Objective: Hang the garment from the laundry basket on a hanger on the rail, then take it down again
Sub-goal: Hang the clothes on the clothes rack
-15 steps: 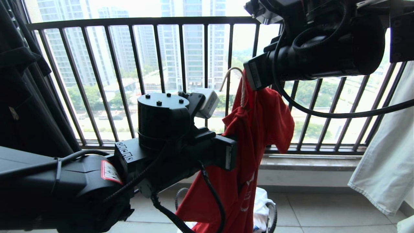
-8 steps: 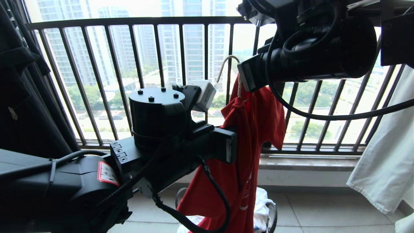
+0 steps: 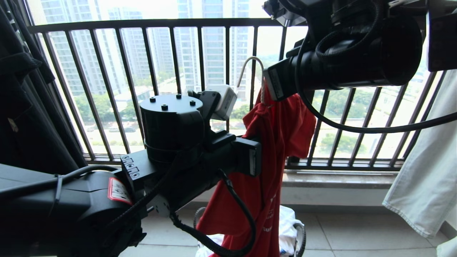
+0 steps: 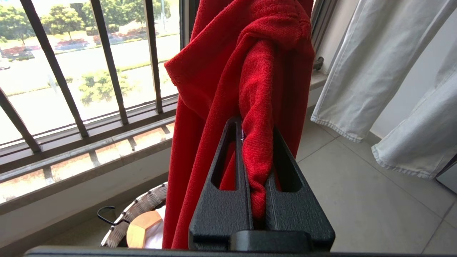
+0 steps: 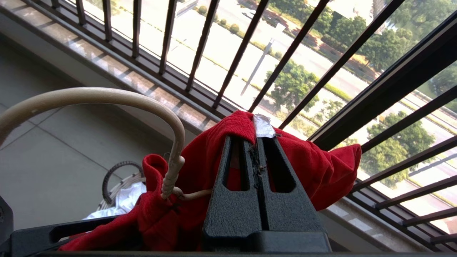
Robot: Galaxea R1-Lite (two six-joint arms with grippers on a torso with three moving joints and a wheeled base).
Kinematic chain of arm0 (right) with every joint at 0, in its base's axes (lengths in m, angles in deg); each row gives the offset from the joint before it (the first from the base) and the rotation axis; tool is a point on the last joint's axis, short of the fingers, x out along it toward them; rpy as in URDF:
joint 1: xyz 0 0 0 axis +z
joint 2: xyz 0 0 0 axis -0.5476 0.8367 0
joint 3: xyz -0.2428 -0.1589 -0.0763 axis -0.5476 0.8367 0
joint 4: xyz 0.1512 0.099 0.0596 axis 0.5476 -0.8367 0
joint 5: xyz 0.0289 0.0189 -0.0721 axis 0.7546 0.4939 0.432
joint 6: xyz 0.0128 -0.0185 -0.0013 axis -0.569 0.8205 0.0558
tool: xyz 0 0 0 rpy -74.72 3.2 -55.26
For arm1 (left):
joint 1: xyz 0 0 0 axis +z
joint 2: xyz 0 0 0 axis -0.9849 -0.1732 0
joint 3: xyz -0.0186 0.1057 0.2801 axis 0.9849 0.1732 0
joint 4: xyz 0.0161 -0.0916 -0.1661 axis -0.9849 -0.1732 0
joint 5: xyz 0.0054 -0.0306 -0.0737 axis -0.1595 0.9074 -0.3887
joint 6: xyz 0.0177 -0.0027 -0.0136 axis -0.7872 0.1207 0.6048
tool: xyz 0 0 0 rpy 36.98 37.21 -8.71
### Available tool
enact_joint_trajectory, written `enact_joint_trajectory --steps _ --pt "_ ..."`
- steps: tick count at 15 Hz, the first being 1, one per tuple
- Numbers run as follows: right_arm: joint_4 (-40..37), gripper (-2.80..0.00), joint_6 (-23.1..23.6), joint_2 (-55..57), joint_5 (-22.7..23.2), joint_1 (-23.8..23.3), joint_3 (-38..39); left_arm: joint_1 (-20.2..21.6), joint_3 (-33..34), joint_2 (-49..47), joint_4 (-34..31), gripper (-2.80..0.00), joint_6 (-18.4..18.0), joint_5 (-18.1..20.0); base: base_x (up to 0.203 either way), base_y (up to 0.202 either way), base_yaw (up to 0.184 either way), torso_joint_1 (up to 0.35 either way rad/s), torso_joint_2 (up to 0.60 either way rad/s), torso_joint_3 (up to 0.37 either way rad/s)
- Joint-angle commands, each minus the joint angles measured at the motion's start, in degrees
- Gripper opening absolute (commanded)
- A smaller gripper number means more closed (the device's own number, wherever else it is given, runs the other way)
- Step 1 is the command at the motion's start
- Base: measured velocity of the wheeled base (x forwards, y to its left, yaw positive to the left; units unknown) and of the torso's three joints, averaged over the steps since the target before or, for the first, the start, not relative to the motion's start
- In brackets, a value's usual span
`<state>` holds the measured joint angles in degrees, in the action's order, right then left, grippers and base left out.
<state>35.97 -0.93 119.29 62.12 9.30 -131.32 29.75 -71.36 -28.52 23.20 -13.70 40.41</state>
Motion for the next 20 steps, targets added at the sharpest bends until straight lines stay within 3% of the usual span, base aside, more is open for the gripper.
enact_joint_trajectory --steps 1,14,15,20 --pt "-0.4 -2.8 0.1 -0.6 -0.1 0.5 0.0 0.1 -0.3 -0.2 0.3 -2.8 0.1 -0.7 0.0 0.0 0.0 0.0 0.0 0.0" --pt "-1.0 -2.8 0.1 -1.0 -0.2 2.5 0.1 0.1 -0.7 -0.6 3.6 -2.8 0.3 -2.2 0.0 0.0 0.0 0.0 0.0 0.0" --pt "-1.0 0.0 0.1 -1.2 -0.2 2.7 0.1 0.1 -0.8 -0.7 3.6 -2.8 0.3 -2.2 0.0 0.0 0.0 0.0 0.0 0.0" --pt "-1.0 0.0 0.0 -1.9 -0.3 3.4 0.3 0.2 -0.6 -0.4 3.6 -2.8 0.4 -2.2 0.0 0.0 0.0 0.0 0.0 0.0"
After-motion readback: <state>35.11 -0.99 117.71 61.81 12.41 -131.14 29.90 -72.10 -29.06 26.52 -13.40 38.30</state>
